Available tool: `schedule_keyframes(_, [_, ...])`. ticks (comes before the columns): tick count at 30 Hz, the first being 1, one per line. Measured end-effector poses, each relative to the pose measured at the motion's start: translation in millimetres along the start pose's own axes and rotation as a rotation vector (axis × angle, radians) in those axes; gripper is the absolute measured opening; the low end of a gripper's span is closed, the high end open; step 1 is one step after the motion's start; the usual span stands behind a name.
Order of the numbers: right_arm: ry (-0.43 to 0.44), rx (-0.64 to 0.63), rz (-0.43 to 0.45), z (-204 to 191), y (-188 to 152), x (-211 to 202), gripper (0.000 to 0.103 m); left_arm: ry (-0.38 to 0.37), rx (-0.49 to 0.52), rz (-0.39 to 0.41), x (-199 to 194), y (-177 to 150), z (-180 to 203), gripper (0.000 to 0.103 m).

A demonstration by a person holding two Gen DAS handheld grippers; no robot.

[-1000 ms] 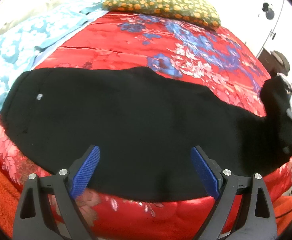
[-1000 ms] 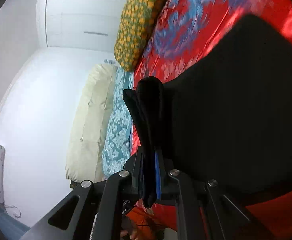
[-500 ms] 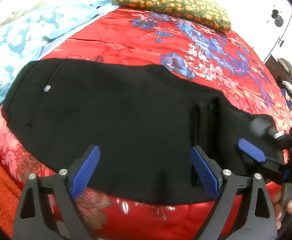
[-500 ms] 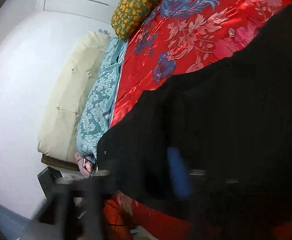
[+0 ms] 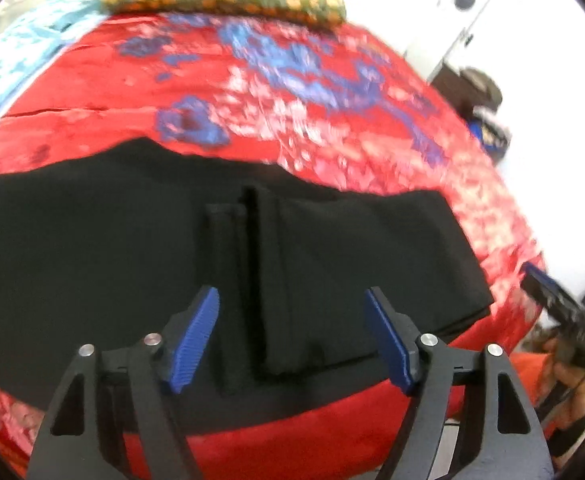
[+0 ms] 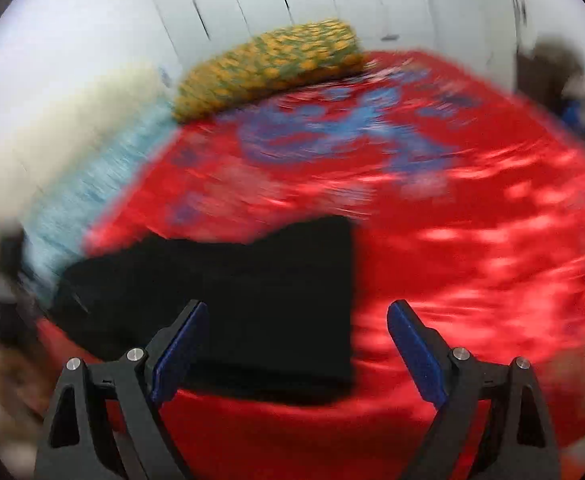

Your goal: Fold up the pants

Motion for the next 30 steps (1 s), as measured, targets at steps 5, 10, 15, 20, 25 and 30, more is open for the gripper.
schedule_keyframes(5, [-0.097,-0.153,-0.152,0.3,-37.0,10.6,0.091,0.097,-0.030,-0.078,35.1,-4.3,-5.4,0.041])
schedule_keyframes(10, [-0.104,-0.190,-0.156,-4.0,-46.8,21.5,0.091,0.090,-0.022,-0.066,31.5,-6.4,-5.5,0.049])
schedule_keyframes(15, [-0.212,-0.206,-0.148,1.5,-38.4,47.1,0.090,0.131,0.028,-0.059,35.4,-10.6,-1.7,0.049])
schedule_keyframes(20, [-0.285,-0.023,-0.199,31.3,-60.1,42.9,0.100,0.123,0.042,-0.065,32.3,-11.3,-4.5,0.046])
schedule_keyframes(25, [-0.319,-0.037,-0.192,33.7,-56.8,33.9,0.101,0.096,-0.060,-0.023,2.5,2.9,-32.1,0.068])
schedule_keyframes(30, [-0.304,-0.055,-0.185,26.8,-51.2,2.2,0.101,0.113,-0.219,0.144,-50.4,40.8,-82.1,0.077])
Point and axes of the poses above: each gripper's, at about its wrist camera, not at the fingertips, and x roughly the way its jaws point, z to its right, y to its top, the point moved 4 cm from there along x, roughly the way its jaws point, and after that the axes turned 11 degrees about -x, right-handed, at the moved point
